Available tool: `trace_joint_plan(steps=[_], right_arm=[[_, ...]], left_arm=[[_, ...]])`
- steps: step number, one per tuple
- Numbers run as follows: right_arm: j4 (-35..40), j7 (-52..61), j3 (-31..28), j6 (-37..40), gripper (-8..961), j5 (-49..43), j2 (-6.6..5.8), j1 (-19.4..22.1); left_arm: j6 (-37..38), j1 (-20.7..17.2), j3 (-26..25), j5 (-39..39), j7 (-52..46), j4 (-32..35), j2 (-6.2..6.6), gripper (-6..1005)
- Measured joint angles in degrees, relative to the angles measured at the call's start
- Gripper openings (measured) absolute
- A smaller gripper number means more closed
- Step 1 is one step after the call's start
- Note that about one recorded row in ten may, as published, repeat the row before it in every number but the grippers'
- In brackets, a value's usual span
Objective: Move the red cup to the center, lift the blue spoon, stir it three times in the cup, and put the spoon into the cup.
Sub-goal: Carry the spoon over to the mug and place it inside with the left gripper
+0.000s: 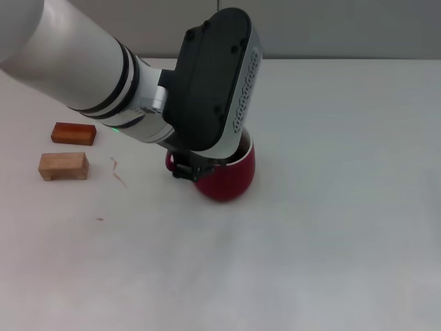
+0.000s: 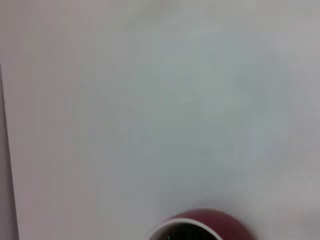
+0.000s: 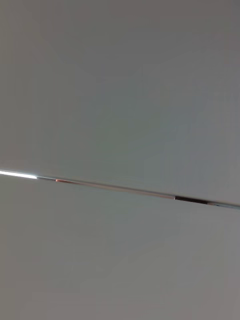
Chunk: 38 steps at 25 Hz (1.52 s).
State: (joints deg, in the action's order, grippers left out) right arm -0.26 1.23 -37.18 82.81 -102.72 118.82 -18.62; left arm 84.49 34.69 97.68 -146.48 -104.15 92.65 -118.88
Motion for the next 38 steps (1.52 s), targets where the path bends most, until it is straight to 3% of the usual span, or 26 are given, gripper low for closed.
trace_joint_plan(steps=[11, 27, 38], right_arm=[[0.0, 0.0, 0.0, 0.0, 629, -0.2, 0.00, 0.1], [0.0, 0.0, 0.0, 0.0, 629, -0.2, 0.00, 0.0], [0.0, 0.0, 0.0, 0.0, 629, -0.3, 0.00, -0.3]], left_arm=[[-8.4, -0.4, 0.2, 0.2, -1.4, -2.7, -0.08, 143], [-8.5, -0.8, 1.4, -2.9, -4.4, -3.0, -0.03, 144], [-8.5, -1.0, 2.5, -5.3, -5.9, -3.4, -0.03, 372]])
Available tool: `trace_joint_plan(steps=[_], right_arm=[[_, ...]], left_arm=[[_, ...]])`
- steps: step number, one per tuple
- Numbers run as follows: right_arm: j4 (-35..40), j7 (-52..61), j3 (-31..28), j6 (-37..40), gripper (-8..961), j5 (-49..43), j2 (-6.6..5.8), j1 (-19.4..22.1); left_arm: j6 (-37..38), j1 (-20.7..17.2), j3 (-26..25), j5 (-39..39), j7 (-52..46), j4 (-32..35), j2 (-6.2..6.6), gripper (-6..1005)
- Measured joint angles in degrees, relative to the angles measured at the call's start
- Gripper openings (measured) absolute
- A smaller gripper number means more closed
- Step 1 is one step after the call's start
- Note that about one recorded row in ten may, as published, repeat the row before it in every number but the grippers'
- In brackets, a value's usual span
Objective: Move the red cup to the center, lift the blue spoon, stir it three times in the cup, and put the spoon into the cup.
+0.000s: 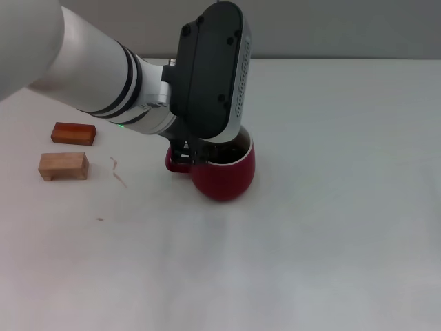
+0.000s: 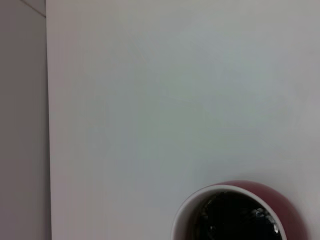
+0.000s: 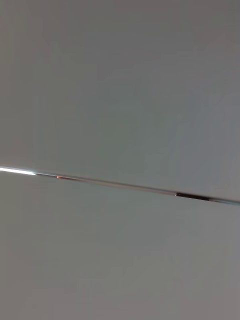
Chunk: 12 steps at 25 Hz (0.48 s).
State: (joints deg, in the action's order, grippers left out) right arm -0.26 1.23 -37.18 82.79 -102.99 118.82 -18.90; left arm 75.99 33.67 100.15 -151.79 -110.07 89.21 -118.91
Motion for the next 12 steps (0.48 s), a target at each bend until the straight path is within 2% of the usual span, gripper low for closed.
trace_joint_plan(steps=[5, 8, 11, 12], right_arm=[[0.1, 0.0, 0.0, 0.0, 629, 0.0, 0.00, 0.0], [0.2, 0.0, 0.0, -0.2, 630, 0.0, 0.00, 0.0], [0.3, 0.0, -0.1, -0.7, 630, 0.1, -0.02, -0.1], [0.4, 0.0, -0.2, -0.9, 630, 0.1, -0.04, -0.3]], left_arm=[[-0.2, -0.5, -0.9, 0.1, -0.2, 1.1, 0.12, 463], [-0.9, -0.5, -4.4, 2.3, -1.6, 3.5, 0.19, 481], [-2.4, -0.6, -11.4, 11.6, -3.5, 5.6, 0.31, 481], [-3.2, -0.8, -14.8, 16.8, -3.8, 5.7, 0.35, 481]])
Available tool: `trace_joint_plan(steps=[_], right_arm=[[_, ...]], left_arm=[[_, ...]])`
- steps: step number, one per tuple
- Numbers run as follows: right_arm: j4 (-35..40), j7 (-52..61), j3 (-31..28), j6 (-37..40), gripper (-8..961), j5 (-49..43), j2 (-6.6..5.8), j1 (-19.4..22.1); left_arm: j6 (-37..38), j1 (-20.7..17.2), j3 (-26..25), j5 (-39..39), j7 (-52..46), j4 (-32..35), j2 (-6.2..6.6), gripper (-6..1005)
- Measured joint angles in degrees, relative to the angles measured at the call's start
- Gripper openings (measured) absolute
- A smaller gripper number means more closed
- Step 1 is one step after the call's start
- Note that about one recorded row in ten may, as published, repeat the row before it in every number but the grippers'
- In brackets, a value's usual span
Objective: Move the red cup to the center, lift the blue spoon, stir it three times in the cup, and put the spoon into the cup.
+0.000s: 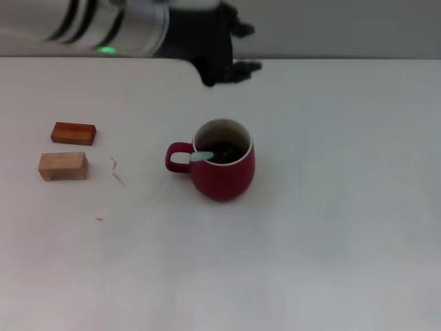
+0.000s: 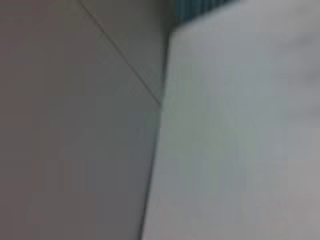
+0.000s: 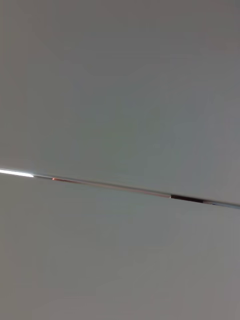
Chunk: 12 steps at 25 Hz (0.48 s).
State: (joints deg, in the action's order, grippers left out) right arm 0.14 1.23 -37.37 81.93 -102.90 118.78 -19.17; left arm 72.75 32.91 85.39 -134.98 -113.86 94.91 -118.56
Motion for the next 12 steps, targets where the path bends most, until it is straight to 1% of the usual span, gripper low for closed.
trace_joint_plan(steps=[4, 6, 9, 12], right_arm=[[0.5, 0.0, -0.2, -0.3, 630, 0.1, -0.07, -0.4], [0.9, 0.0, -0.3, -0.5, 630, 0.2, -0.11, -0.6], [1.0, 0.0, -0.3, -0.6, 630, 0.2, -0.12, -0.6], [1.3, 0.0, -0.3, -0.8, 630, 0.3, -0.13, -0.6]], left_arm=[[-3.1, -1.6, -11.6, 19.9, 1.1, -3.5, 0.20, 481], [-5.0, -3.0, -15.5, 29.3, 2.8, -6.5, 0.23, 481], [-6.8, -5.2, -21.3, 44.9, 7.4, -13.9, 0.34, 481], [-6.5, -6.2, -26.5, 55.4, 11.3, -22.3, 0.43, 481]])
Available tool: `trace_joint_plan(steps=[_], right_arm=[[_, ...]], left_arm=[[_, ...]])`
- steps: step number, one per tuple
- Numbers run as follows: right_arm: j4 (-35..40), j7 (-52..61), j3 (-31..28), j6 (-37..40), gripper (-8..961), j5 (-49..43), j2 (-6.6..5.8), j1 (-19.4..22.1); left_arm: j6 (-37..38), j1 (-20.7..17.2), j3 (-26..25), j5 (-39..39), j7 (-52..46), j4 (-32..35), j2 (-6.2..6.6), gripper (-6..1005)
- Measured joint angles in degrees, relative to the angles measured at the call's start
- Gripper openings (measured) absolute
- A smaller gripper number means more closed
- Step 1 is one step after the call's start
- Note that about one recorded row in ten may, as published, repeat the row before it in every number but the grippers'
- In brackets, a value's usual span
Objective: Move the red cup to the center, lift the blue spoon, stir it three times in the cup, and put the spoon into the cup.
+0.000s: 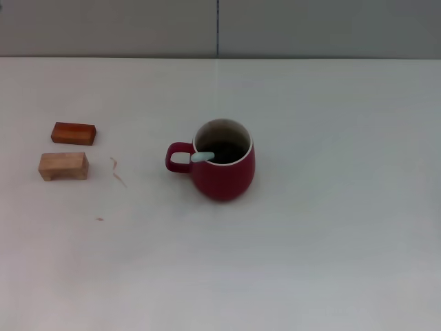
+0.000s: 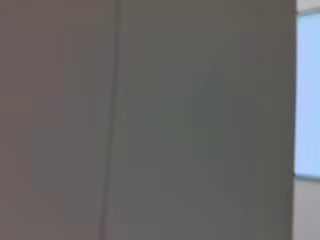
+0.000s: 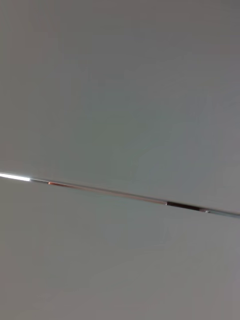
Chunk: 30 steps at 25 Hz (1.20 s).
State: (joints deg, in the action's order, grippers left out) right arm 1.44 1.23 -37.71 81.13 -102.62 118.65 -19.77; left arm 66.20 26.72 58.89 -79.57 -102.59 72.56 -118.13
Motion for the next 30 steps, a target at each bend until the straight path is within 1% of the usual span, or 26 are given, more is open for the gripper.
trace_joint_plan(steps=[2, 3, 4, 6, 8, 9, 11, 13, 18, 20, 23, 27, 30], right_arm=[[0.3, 0.0, -0.2, -0.2, 630, 0.0, 0.00, -0.1], [0.6, 0.0, -0.5, -0.4, 630, 0.0, 0.00, -0.2], [0.8, 0.0, -0.9, -0.4, 630, 0.0, 0.00, -0.4], [1.0, 0.0, -1.7, -0.6, 629, 0.0, -0.01, -0.5], [1.1, 0.0, -2.4, -0.6, 629, 0.0, 0.00, -0.4], [1.2, 0.0, -2.7, -0.6, 629, 0.0, -0.01, -0.3], [1.5, 0.0, -3.5, -0.6, 629, 0.1, -0.03, -0.2], [2.2, 0.0, -4.5, -0.6, 629, 0.1, -0.05, -0.2], [3.2, 0.0, -6.3, -0.6, 629, 0.1, -0.15, 0.0], [4.0, 0.0, -7.1, -0.6, 629, 0.1, -0.23, 0.1], [4.2, 0.0, -7.4, -0.6, 629, 0.1, -0.36, 0.1], [4.3, 0.1, -8.1, -1.1, 629, 0.1, -0.82, 0.1], [4.3, 0.1, -8.8, -1.4, 629, 0.1, -0.94, 0.0]], left_arm=[[0.9, -0.1, -4.2, 7.0, 2.4, -7.1, 0.09, 481], [1.2, -0.1, -5.8, 9.1, 3.4, -9.8, 0.09, 481], [1.5, -0.1, -8.5, 12.2, 5.3, -14.0, 0.09, 481], [1.7, -0.3, -12.1, 16.2, 8.4, -19.4, -0.02, 481], [1.6, -0.7, -14.2, 20.0, 11.4, -23.1, -0.18, 481], [1.6, -1.0, -15.0, 23.1, 14.0, -25.9, -0.19, 481], [1.6, -1.5, -15.4, 28.4, 19.0, -30.2, -0.10, 481], [1.4, -2.0, -15.5, 32.1, 25.6, -32.9, -0.14, 481], [1.0, -2.2, -15.5, 38.4, 45.0, -40.9, -0.36, 481], [0.5, -2.0, -15.6, 40.3, 51.3, -43.7, -0.29, 481], [-1.0, -1.8, -15.6, 42.0, 58.8, -46.7, -0.21, 481], [-2.0, -1.6, -15.5, 42.3, 67.7, -49.0, -0.50, 481], [-2.0, -0.9, -15.5, 42.6, 73.8, -51.4, -0.57, 481]])
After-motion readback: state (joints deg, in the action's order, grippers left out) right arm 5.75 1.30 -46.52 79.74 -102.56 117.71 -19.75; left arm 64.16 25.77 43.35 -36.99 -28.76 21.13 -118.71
